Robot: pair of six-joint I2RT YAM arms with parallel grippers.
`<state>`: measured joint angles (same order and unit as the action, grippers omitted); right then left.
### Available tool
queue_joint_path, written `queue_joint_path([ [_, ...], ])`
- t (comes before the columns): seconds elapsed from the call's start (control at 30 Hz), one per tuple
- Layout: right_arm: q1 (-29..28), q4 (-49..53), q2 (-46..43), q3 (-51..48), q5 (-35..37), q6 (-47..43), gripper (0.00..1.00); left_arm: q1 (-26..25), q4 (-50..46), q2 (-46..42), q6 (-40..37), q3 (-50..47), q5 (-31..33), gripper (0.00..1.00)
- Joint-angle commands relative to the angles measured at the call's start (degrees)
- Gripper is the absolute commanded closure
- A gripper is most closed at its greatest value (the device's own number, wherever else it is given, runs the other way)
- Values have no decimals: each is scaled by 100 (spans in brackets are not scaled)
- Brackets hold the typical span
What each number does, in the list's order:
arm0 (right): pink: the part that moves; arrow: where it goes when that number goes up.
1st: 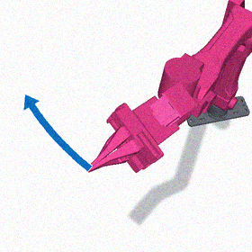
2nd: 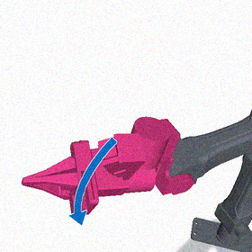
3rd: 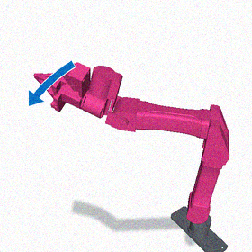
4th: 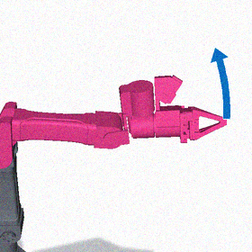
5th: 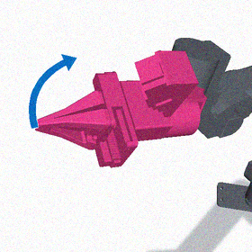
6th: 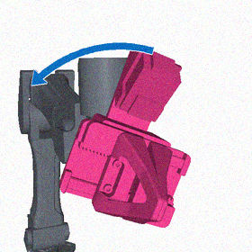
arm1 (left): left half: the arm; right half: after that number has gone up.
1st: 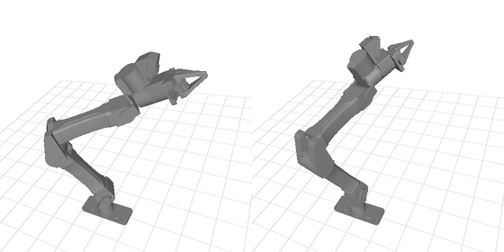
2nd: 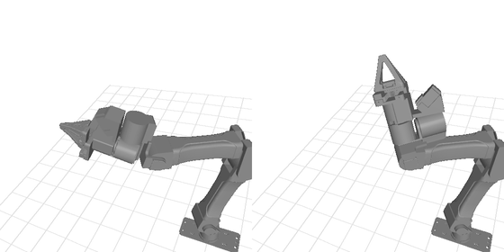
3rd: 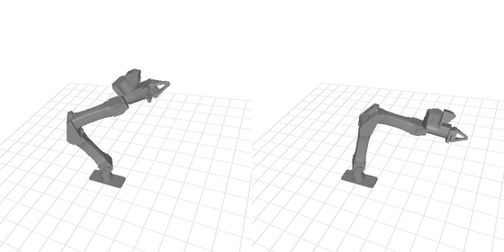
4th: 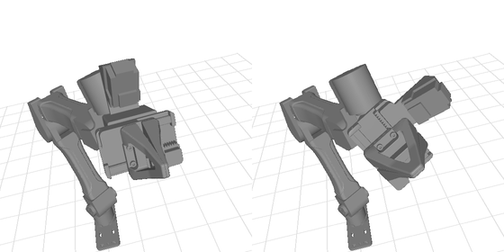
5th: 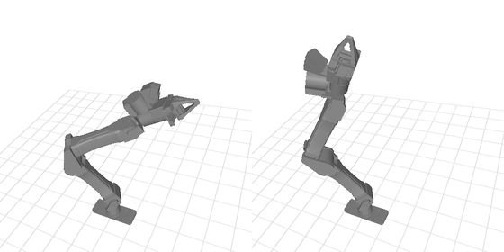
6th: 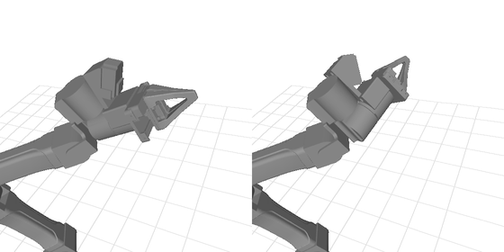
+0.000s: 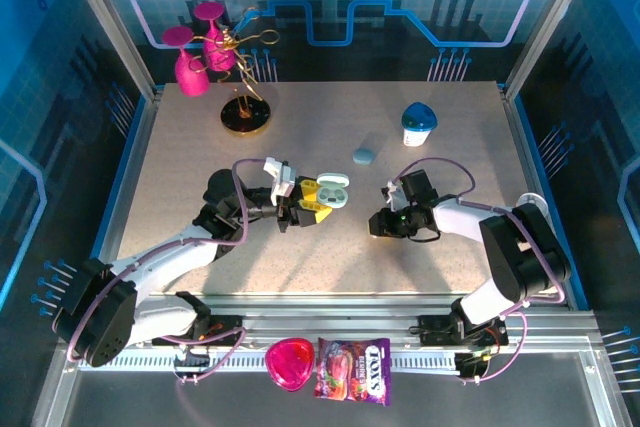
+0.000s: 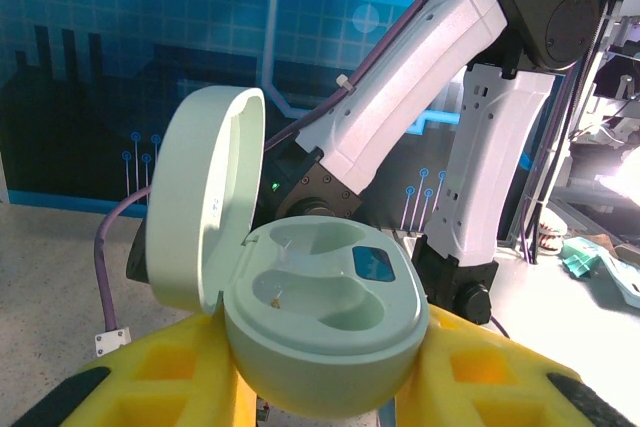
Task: Insert wireless bluetooth earbuds into charging case
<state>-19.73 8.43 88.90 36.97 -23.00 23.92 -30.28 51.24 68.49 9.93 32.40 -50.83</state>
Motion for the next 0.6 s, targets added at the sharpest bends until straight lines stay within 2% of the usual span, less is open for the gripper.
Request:
queue_joint_path([
  [0.0, -41, -53, 155, -67, 8, -55, 74, -48, 44, -123, -203, 34, -24, 72],
  [0.27, -40, 99, -187, -101, 202, 11, 79, -50, 60, -114, -239, 3, 35, 71],
  [0.57, -100, 885, -1347, 105, 679, 53, 81, -47, -9, -8, -396, -33, 399, 72],
])
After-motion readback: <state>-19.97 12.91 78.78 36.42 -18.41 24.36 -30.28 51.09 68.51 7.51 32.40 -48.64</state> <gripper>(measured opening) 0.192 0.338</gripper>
